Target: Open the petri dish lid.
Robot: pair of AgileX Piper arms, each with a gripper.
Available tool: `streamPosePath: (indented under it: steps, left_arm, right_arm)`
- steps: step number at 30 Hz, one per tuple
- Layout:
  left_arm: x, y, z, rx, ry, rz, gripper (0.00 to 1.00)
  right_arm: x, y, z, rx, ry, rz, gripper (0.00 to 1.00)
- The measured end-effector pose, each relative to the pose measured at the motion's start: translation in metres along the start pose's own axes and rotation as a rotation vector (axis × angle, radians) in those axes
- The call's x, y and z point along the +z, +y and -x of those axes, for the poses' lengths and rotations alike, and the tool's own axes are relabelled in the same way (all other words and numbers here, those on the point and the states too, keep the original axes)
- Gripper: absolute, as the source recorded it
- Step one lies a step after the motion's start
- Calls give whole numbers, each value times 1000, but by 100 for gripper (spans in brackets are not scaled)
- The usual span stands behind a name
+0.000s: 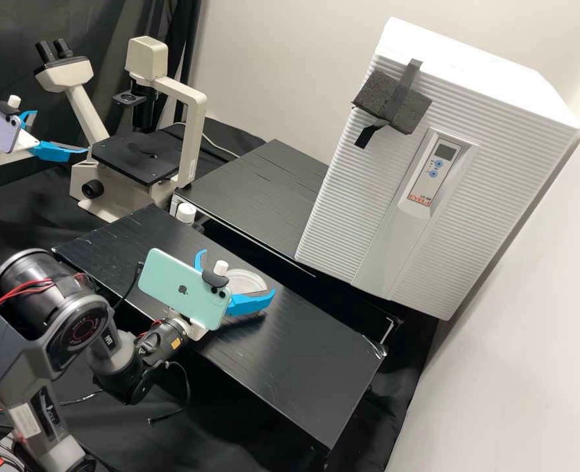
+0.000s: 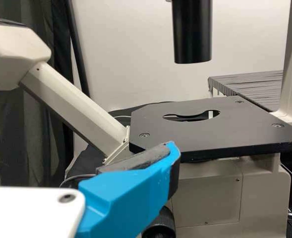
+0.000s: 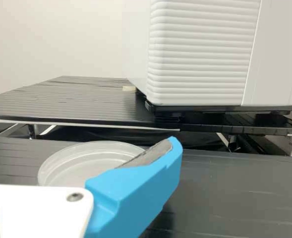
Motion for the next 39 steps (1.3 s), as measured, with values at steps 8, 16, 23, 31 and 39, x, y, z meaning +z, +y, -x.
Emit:
streamPosePath:
  steps: [8, 16, 23, 31, 39]
  left_arm:
    - [0, 0, 0, 0, 0, 0, 100]
    - [0, 0, 0, 0, 0, 0, 100]
    - [0, 0, 0, 0, 0, 0, 100]
    - [0, 0, 0, 0, 0, 0, 100]
    - [0, 0, 0, 0, 0, 0, 100]
  right_arm:
    - [3, -2, 4, -11, -12, -1, 0]
    - [2, -1, 6, -7, -8, -1, 0]
    - [4, 0, 8, -4, -19, -1, 0]
    - [3, 0, 9, -2, -17, -1, 0]
    - [0, 3, 10, 14, -1, 1, 100]
